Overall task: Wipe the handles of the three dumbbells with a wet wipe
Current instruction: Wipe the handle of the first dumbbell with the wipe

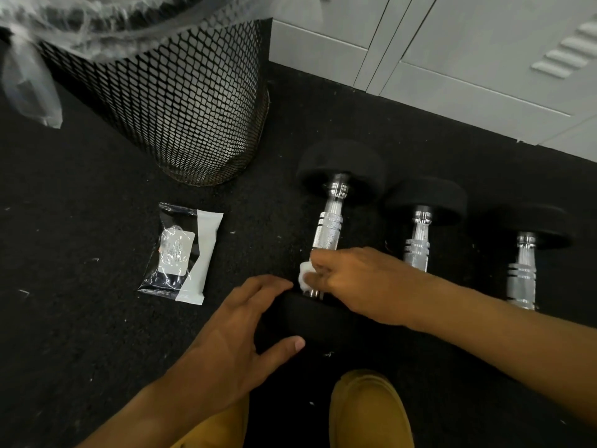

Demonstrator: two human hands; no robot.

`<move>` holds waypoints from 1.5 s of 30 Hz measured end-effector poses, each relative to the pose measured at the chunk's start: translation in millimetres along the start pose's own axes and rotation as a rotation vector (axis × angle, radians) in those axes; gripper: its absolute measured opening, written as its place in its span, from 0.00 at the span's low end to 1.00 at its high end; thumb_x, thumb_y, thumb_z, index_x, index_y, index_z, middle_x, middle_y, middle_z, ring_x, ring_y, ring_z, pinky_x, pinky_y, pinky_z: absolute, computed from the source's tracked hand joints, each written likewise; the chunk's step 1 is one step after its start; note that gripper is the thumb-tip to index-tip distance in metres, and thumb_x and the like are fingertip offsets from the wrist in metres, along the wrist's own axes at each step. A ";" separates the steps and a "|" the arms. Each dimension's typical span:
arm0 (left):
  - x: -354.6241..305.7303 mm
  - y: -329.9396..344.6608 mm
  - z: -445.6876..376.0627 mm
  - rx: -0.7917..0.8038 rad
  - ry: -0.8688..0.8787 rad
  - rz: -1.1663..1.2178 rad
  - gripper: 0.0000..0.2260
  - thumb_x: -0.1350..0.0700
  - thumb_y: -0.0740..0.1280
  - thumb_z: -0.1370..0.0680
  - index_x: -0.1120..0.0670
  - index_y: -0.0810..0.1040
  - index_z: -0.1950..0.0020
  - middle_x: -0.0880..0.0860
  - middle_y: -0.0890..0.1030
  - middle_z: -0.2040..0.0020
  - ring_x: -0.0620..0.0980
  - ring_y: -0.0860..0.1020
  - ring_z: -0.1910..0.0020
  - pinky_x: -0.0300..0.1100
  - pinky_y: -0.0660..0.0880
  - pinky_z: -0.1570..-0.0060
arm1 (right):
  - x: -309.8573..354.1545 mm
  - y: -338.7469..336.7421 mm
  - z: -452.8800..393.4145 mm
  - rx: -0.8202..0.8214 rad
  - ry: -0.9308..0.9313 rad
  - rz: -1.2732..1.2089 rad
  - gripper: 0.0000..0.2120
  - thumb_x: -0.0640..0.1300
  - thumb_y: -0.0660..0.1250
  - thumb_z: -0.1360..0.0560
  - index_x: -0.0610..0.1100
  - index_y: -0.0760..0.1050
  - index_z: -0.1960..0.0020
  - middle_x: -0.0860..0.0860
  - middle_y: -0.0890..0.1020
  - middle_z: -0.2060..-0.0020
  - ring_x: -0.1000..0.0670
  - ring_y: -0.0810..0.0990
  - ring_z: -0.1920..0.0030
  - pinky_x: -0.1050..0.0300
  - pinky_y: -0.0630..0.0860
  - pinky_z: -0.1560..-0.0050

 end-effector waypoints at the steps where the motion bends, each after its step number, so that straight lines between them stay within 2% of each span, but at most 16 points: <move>1: -0.3 -0.1 0.2 0.001 -0.005 -0.001 0.28 0.37 0.66 0.30 0.43 0.67 0.33 0.40 0.69 0.36 0.43 0.70 0.37 0.42 0.70 0.39 | -2.4 -2.1 1.8 -0.052 0.028 0.041 0.14 0.36 0.72 0.33 0.42 0.79 0.48 0.48 0.75 0.60 0.49 0.76 0.69 0.57 0.71 0.74; 3: 0.1 -0.9 0.8 -0.001 -0.014 0.001 0.28 0.37 0.66 0.30 0.43 0.67 0.33 0.39 0.68 0.36 0.43 0.69 0.36 0.42 0.70 0.38 | -12.3 -11.7 -1.7 -0.144 0.093 0.117 0.12 0.37 0.73 0.33 0.38 0.78 0.51 0.46 0.76 0.60 0.46 0.79 0.69 0.56 0.72 0.76; 7: 2.5 -0.3 1.7 0.008 -0.018 -0.009 0.28 0.36 0.65 0.30 0.43 0.66 0.32 0.38 0.68 0.36 0.41 0.69 0.36 0.39 0.69 0.38 | -47.7 -42.1 -19.8 -0.188 0.361 0.212 0.09 0.33 0.64 0.26 0.37 0.73 0.46 0.42 0.73 0.50 0.41 0.79 0.59 0.52 0.69 0.69; 11: 4.7 -2.6 3.0 0.004 -0.030 0.004 0.29 0.36 0.65 0.30 0.43 0.66 0.32 0.38 0.68 0.35 0.39 0.68 0.36 0.36 0.67 0.38 | -50.3 -42.5 -37.0 -0.103 0.419 0.217 0.09 0.32 0.63 0.27 0.37 0.74 0.46 0.42 0.70 0.45 0.43 0.76 0.55 0.54 0.69 0.64; 15: 3.3 -2.6 1.5 0.007 -0.020 0.002 0.28 0.37 0.65 0.30 0.43 0.66 0.32 0.39 0.69 0.36 0.39 0.69 0.36 0.37 0.68 0.39 | -33.8 -28.0 -40.5 -0.028 0.281 0.017 0.11 0.43 0.59 0.21 0.40 0.76 0.44 0.47 0.73 0.49 0.45 0.75 0.49 0.54 0.68 0.59; 19: 2.0 -1.3 1.0 0.003 -0.009 0.001 0.27 0.37 0.65 0.30 0.41 0.66 0.33 0.38 0.68 0.36 0.40 0.69 0.36 0.37 0.68 0.39 | 7.4 3.0 -15.6 -0.001 -0.003 -0.096 0.11 0.40 0.59 0.24 0.43 0.78 0.46 0.48 0.74 0.53 0.48 0.75 0.53 0.58 0.65 0.60; 22: -1.5 0.3 0.2 0.004 0.002 -0.014 0.26 0.36 0.65 0.30 0.40 0.65 0.34 0.39 0.68 0.37 0.41 0.69 0.37 0.40 0.70 0.39 | -3.4 5.5 -3.7 0.004 -0.011 -0.179 0.11 0.40 0.62 0.24 0.45 0.80 0.45 0.48 0.75 0.60 0.51 0.75 0.60 0.59 0.71 0.60; 26: -5.0 0.6 -1.4 0.001 -0.005 -0.018 0.26 0.36 0.66 0.31 0.40 0.66 0.35 0.39 0.69 0.38 0.42 0.70 0.39 0.42 0.70 0.39 | -16.1 -0.2 5.1 -0.083 0.024 -0.022 0.11 0.40 0.67 0.29 0.47 0.80 0.47 0.48 0.75 0.62 0.48 0.76 0.69 0.56 0.74 0.76; 31: -2.6 0.5 0.0 0.000 -0.018 -0.012 0.27 0.36 0.65 0.31 0.42 0.67 0.34 0.38 0.69 0.38 0.42 0.70 0.39 0.40 0.71 0.40 | -60.6 -33.3 -9.6 -0.307 0.242 0.146 0.09 0.36 0.70 0.29 0.36 0.77 0.50 0.43 0.76 0.61 0.42 0.77 0.71 0.56 0.70 0.78; 33: -1.6 -1.3 -0.2 0.003 -0.022 -0.011 0.28 0.36 0.65 0.31 0.43 0.68 0.34 0.38 0.69 0.38 0.41 0.70 0.39 0.38 0.70 0.40 | -64.9 -33.8 -17.0 -0.287 0.333 0.207 0.11 0.35 0.72 0.31 0.35 0.77 0.50 0.43 0.75 0.58 0.43 0.76 0.71 0.58 0.66 0.77; 35: -1.3 -2.9 -0.6 0.006 -0.024 -0.008 0.28 0.36 0.66 0.31 0.44 0.69 0.34 0.38 0.69 0.38 0.40 0.70 0.39 0.37 0.70 0.40 | -65.8 -25.7 -23.2 -0.287 0.390 0.190 0.10 0.35 0.71 0.30 0.36 0.76 0.49 0.44 0.74 0.54 0.44 0.77 0.67 0.55 0.72 0.74; 37: -0.4 -4.0 -0.9 0.000 -0.018 -0.007 0.28 0.37 0.66 0.31 0.44 0.68 0.34 0.39 0.70 0.38 0.41 0.71 0.39 0.37 0.70 0.41 | -61.0 -21.9 -25.5 -0.306 0.329 0.088 0.09 0.35 0.67 0.26 0.38 0.77 0.46 0.45 0.73 0.54 0.44 0.78 0.62 0.50 0.78 0.65; 38: 0.8 -4.0 -0.8 0.002 -0.018 -0.010 0.28 0.37 0.66 0.31 0.43 0.68 0.34 0.39 0.70 0.38 0.41 0.71 0.39 0.37 0.70 0.41 | -56.5 -20.3 -24.1 -0.318 0.258 0.024 0.10 0.35 0.67 0.27 0.39 0.78 0.46 0.46 0.74 0.56 0.45 0.78 0.62 0.52 0.78 0.63; 40: 2.5 -3.8 -0.8 0.011 -0.019 -0.008 0.28 0.37 0.66 0.31 0.43 0.68 0.34 0.39 0.70 0.38 0.41 0.71 0.39 0.38 0.70 0.41 | -38.8 -14.0 -16.3 -0.283 0.118 -0.053 0.09 0.34 0.69 0.29 0.41 0.80 0.50 0.47 0.75 0.61 0.50 0.74 0.66 0.59 0.73 0.66; 42: 2.9 -4.4 -0.9 0.012 -0.016 -0.010 0.28 0.37 0.66 0.31 0.43 0.68 0.34 0.40 0.70 0.38 0.41 0.71 0.39 0.38 0.71 0.41 | -15.8 -1.3 -6.1 -0.184 0.020 -0.167 0.04 0.36 0.68 0.28 0.41 0.80 0.54 0.49 0.73 0.64 0.54 0.67 0.65 0.60 0.69 0.66; 45: 0.4 -4.0 -1.8 0.013 -0.023 -0.009 0.28 0.36 0.66 0.32 0.44 0.69 0.34 0.41 0.71 0.39 0.41 0.71 0.40 0.40 0.71 0.42 | -2.7 8.8 3.6 -0.100 -0.011 -0.303 0.14 0.42 0.57 0.22 0.40 0.81 0.48 0.50 0.71 0.62 0.56 0.66 0.62 0.59 0.70 0.60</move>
Point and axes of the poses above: each hand's wrist, its own z-axis away from the middle knuckle, its own y-axis out of the palm, x = y × z, the point moved 7 cm from there along -z, towards the middle knuckle
